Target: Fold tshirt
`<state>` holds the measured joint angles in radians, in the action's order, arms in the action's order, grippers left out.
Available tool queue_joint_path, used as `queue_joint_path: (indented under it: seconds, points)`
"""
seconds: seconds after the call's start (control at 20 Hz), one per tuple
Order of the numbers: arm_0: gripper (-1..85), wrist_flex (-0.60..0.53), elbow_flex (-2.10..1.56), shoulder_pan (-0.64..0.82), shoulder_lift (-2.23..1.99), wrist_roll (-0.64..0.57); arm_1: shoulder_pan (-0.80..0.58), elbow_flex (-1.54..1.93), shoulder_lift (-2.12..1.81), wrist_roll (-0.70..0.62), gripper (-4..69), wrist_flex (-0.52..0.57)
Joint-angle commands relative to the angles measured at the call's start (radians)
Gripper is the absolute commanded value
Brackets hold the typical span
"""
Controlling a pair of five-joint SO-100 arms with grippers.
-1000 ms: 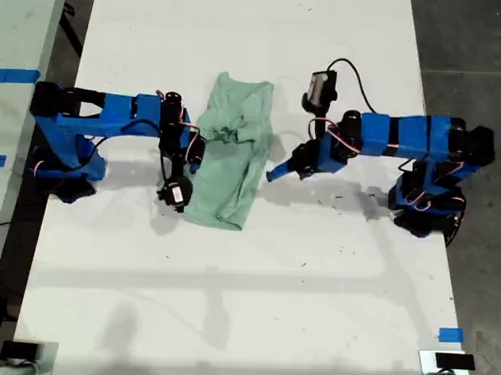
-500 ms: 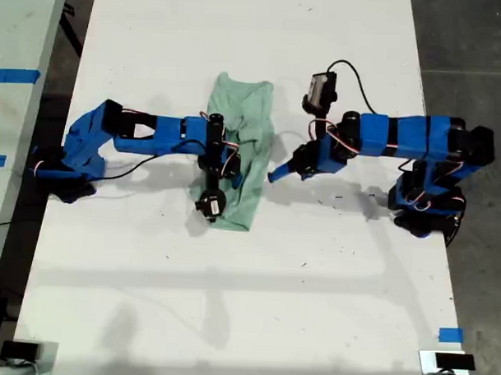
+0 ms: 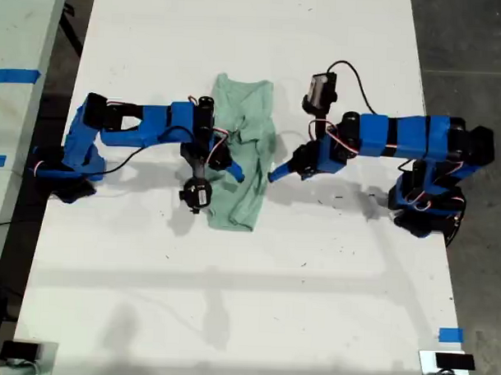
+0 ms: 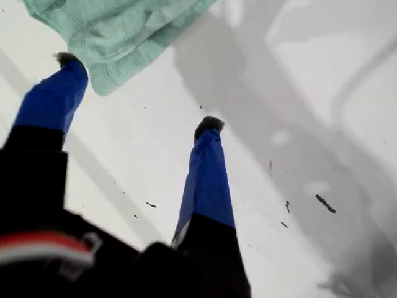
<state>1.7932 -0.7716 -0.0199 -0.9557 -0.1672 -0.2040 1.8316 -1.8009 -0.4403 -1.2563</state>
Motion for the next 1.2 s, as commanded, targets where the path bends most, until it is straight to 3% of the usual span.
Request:
queue_joint_path:
  seconds: [0.0,0.15,0.3,0.45,0.7,0.95,1.05,1.15]
  points:
    - [41.2,0.083,-0.026,0.002,-0.184,0.011,-0.006,-0.006,-0.061,0.006,32.5,0.021]
    - [41.3,0.072,-0.179,-0.011,-0.291,0.021,-0.003,-0.008,-0.064,0.008,32.6,0.011]
    - [39.8,-0.084,-0.388,-0.06,-0.356,0.048,-0.003,-0.008,-0.067,0.008,32.6,0.006]
    - [32.5,-0.305,-0.597,-0.114,-0.443,0.104,-0.005,-0.009,-0.067,0.005,32.7,0.006]
    - [33.2,-0.416,-0.583,-0.186,-0.336,0.143,-0.006,-0.017,-0.061,0.002,32.6,0.005]
    - [26.6,-0.436,-0.58,-0.186,-0.285,0.146,0.009,-0.012,-0.061,0.018,32.6,0.006]
    - [30.3,-0.374,-0.569,-0.183,-0.322,0.147,0.012,-0.008,-0.061,0.021,32.6,0.012]
    - [33.1,-0.232,-0.492,-0.187,-0.399,0.147,0.012,-0.009,-0.06,0.02,32.6,0.014]
